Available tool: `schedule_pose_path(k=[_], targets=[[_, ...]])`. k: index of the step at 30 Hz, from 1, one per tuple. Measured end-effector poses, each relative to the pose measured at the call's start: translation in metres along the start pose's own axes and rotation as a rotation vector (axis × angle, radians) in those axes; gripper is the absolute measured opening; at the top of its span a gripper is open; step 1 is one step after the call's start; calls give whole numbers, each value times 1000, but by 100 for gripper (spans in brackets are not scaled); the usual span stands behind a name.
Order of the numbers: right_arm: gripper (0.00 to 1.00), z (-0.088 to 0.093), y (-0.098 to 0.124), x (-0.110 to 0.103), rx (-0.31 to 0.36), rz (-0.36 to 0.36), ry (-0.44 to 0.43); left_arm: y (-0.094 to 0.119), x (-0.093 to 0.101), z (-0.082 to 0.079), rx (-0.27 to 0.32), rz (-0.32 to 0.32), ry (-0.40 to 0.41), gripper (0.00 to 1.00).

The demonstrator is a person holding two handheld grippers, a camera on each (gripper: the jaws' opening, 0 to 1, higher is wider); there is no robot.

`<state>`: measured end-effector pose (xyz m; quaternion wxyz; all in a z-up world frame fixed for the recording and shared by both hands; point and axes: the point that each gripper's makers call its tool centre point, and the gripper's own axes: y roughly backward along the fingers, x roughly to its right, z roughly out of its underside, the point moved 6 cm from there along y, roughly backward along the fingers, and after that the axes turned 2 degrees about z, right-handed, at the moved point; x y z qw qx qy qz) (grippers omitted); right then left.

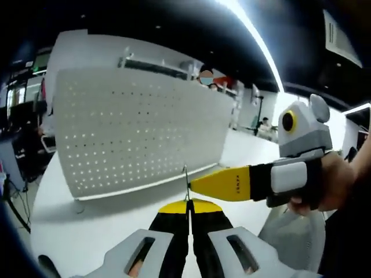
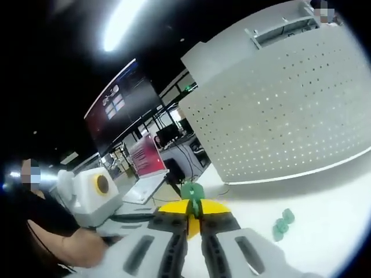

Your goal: Insert the hook assembly into the mounting plate slot until the hook locks in place.

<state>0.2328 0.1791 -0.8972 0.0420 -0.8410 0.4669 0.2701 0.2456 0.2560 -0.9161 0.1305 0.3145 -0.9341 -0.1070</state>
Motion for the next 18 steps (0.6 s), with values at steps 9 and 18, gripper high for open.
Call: schedule_pose_path(k=[9,18], targets=[[1,1,-2,2,-1,0,10,-1,-1,2,-23,11,-6,1],[0,6,-4,4,-35,3,-17,0,-3,9,-41,30,32,1]])
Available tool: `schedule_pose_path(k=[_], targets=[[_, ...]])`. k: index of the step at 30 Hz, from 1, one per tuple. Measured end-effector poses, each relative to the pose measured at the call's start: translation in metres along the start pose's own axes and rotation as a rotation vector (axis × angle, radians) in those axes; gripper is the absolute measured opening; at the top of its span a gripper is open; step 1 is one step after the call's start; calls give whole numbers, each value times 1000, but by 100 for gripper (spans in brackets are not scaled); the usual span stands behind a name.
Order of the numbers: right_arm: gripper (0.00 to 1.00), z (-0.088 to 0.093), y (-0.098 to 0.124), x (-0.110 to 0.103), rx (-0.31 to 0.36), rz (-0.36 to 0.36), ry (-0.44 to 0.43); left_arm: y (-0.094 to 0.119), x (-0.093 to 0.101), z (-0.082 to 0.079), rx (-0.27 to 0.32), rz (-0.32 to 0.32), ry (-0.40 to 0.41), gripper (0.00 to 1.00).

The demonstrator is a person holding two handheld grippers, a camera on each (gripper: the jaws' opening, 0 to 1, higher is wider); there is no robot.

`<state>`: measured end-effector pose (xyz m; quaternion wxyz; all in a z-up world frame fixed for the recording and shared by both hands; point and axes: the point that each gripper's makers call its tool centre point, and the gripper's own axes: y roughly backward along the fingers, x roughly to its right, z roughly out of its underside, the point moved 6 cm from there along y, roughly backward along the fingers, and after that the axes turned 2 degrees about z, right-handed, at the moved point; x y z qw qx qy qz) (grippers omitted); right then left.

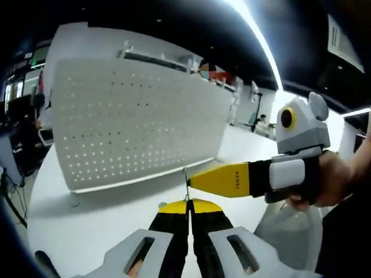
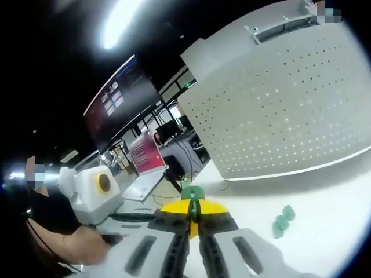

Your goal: Insert the hook assembly into the mounting plate slot until the hook locks in place.

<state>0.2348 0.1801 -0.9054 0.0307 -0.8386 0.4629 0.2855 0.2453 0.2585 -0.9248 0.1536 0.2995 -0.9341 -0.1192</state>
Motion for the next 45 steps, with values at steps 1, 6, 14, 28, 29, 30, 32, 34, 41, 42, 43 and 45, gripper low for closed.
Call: schedule_pose_path(k=[1,6,14,28,29,30,32,34,41,42,43,45], targets=[[0,2,-1,1,-5,-4,-1,0,0,1,-6,3,2,1],[0,4,2,3,-30,-3,11,-2,0,4,-37,37,32,1],[0,-5,1,3,48,-4,96,0,-6,-1,-14,18,64,19],[0,-27,2,18,136,89,199,5,-4,8,8,-3,191,78],[0,-30,3,20,153,105,192,4,-3,9,6,1,198,81],[0,-32,3,21,158,110,198,4,-2,9,2,6,207,83],[0,-36,3,24,182,134,207,3,1,10,-19,15,246,88],[0,-41,1,26,206,154,209,3,1,9,-13,17,249,92],[0,-66,-7,37,282,252,233,2,2,7,-15,19,265,100],[0,-71,-9,39,293,265,251,2,2,8,-25,21,265,100],[0,-74,-10,41,298,278,267,2,1,8,-27,23,265,100],[0,-81,-13,44,314,306,288,1,0,10,-30,25,266,100]])
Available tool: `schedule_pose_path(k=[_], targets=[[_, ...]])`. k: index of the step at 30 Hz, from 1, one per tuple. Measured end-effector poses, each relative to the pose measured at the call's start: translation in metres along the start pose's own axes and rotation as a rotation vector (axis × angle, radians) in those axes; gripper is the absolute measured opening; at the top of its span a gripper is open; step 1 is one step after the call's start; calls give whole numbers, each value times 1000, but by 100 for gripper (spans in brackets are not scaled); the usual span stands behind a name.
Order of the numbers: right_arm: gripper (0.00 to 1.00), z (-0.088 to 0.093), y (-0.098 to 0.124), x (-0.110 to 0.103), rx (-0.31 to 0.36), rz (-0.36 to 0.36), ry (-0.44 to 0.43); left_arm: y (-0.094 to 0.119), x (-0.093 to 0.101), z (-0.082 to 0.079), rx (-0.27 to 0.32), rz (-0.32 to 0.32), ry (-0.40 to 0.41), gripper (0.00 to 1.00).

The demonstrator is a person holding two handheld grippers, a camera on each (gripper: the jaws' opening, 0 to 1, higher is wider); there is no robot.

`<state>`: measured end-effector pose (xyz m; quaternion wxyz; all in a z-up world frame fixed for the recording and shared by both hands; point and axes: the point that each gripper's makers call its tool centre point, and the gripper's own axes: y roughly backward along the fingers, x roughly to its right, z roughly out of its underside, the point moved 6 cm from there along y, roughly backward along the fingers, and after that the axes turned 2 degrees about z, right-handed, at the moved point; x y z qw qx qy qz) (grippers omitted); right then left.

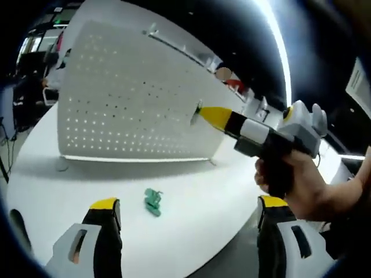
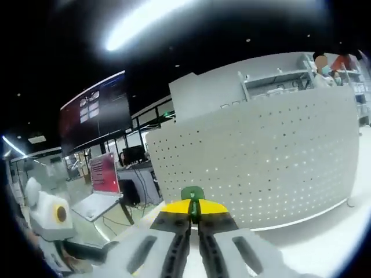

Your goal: Insert the hook assembly into the mounting plate slot until the hook locks in place.

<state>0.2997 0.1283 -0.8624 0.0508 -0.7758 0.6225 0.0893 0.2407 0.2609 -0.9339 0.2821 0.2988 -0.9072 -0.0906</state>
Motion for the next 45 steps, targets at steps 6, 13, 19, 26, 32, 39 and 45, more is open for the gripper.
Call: schedule_pose_path(k=[6,13,19,26,32,39,45], targets=[[0,-14,-19,12,34,40,22,1,-4,5,-18,-19,-1,100],[0,-32,-42,26,81,85,53,3,-10,6,-28,-40,2,99],[0,-47,-62,49,116,153,60,3,-14,6,-27,-49,9,98],[0,-63,-79,68,144,209,69,4,-18,10,-39,-55,18,95],[0,-79,-95,76,170,223,120,5,-20,12,-44,-61,23,95],[0,-82,-110,85,172,252,128,5,-23,12,-44,-65,32,94],[0,-79,-120,94,157,264,125,6,-28,14,-52,-86,29,95]])
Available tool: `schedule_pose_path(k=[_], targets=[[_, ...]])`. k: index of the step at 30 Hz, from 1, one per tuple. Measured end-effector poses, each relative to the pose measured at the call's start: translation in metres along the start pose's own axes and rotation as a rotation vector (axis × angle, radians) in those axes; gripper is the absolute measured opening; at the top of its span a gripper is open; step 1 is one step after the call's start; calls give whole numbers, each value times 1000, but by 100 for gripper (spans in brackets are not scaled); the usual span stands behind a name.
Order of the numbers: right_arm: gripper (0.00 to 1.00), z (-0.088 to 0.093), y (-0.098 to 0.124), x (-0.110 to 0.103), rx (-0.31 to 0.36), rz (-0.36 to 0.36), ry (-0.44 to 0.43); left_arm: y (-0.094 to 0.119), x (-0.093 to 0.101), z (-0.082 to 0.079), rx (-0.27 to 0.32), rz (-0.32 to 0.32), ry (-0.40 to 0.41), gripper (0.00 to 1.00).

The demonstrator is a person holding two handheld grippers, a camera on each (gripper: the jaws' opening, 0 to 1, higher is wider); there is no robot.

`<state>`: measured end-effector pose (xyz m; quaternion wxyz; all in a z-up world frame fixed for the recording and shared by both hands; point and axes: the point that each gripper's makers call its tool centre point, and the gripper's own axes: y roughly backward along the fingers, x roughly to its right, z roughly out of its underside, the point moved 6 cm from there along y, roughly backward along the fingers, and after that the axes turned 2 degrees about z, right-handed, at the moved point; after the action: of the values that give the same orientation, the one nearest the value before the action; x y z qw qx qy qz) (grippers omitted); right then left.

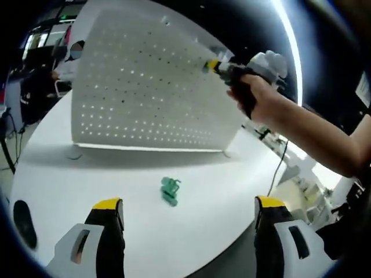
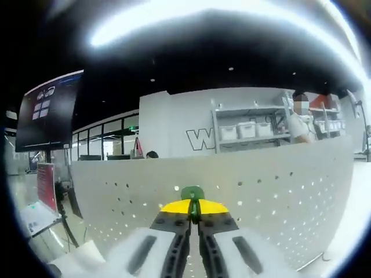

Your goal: Insert the hook assembly into the mounting plate slot until the hook locks in place.

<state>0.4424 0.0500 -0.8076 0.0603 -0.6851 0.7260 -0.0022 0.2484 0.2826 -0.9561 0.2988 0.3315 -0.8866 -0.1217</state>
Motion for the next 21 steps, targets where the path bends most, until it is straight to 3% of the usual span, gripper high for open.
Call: schedule_pose_path(k=[21], targets=[[0,-3,-12,4,53,53,-15,2,-8,-2,-12,-8,25,92]])
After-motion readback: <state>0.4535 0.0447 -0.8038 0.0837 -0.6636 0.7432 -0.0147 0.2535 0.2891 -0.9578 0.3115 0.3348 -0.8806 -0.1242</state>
